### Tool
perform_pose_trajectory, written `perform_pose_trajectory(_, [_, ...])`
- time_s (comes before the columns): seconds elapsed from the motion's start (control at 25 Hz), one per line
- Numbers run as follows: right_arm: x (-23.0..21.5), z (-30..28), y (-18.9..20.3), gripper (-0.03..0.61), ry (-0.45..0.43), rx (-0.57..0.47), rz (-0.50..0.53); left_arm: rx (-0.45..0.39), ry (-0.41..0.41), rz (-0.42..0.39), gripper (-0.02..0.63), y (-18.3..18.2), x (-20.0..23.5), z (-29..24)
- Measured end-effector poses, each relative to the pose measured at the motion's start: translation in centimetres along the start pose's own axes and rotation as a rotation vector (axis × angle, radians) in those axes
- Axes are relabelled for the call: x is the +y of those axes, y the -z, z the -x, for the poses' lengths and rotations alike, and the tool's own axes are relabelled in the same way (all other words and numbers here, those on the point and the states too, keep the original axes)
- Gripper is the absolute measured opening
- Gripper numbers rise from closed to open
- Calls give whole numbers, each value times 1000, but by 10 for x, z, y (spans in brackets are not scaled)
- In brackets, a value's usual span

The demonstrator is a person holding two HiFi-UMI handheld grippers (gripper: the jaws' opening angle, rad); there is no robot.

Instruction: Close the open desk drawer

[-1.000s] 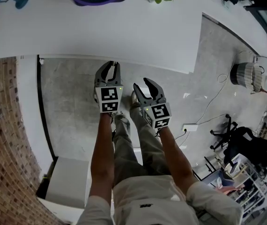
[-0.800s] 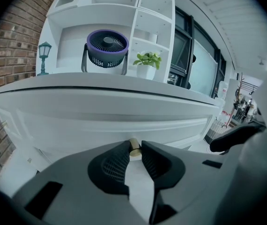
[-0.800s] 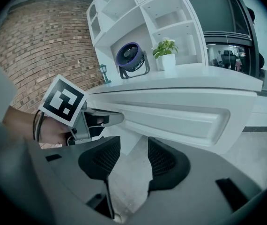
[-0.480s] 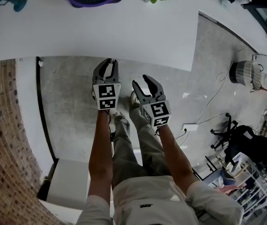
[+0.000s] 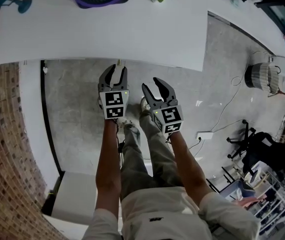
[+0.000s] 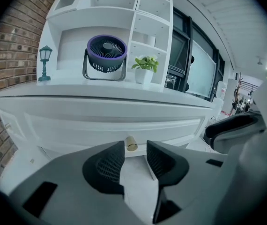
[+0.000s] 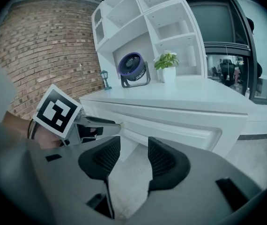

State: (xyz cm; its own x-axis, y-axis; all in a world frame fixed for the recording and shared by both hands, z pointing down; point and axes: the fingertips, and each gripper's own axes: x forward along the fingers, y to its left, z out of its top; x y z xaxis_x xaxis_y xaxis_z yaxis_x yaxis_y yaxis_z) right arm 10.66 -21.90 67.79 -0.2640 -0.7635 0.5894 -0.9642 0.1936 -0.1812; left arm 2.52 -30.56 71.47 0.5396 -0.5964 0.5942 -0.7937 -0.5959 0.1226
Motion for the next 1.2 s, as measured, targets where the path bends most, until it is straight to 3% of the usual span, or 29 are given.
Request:
perform_pose_trajectory(0.24, [15, 26, -22, 187, 15, -36, 21, -62, 7, 7, 161, -16, -11, 50])
perform_pose_trajectory(0.52, [45, 87, -41, 187, 83, -63, 123, -123, 2, -7, 160, -33, -20, 134])
perform_pose_trajectory(1.2, [141, 216, -81, 187, 60, -157, 163, -216, 5, -39, 161, -56, -49, 311])
